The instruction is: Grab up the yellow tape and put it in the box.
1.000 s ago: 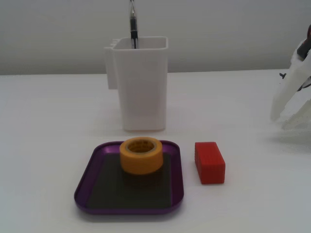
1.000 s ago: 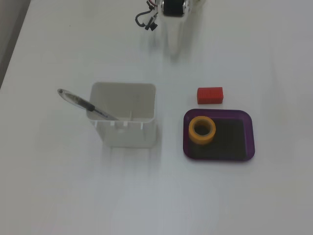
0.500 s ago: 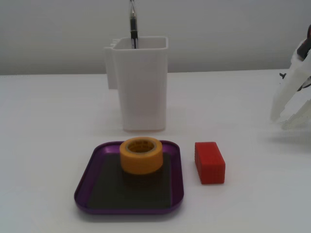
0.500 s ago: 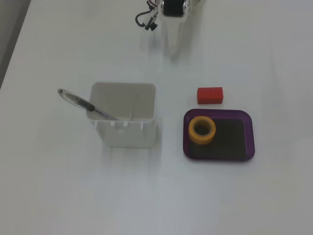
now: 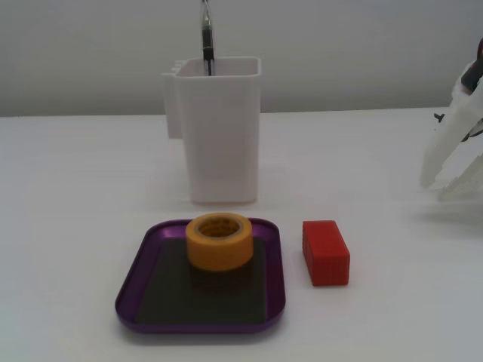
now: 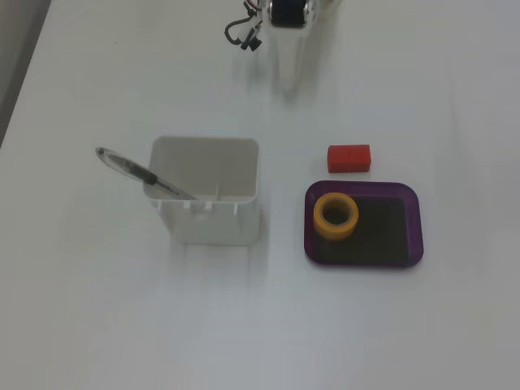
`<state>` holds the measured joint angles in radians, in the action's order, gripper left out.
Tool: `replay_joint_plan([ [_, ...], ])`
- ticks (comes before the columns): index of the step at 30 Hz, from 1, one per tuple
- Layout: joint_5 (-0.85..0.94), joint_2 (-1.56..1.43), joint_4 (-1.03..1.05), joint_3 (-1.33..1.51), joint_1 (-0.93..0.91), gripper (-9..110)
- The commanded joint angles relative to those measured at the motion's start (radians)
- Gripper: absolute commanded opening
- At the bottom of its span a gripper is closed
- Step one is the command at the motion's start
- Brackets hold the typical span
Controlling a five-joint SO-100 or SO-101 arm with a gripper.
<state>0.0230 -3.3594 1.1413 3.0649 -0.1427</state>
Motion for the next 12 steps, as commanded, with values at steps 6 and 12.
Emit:
replay_joint_plan([
  [6,-0.005,-0.083,-0.009,0.009,-0.003,3],
  [12,-0.005,-0.083,-0.009,0.009,-0.003,3],
])
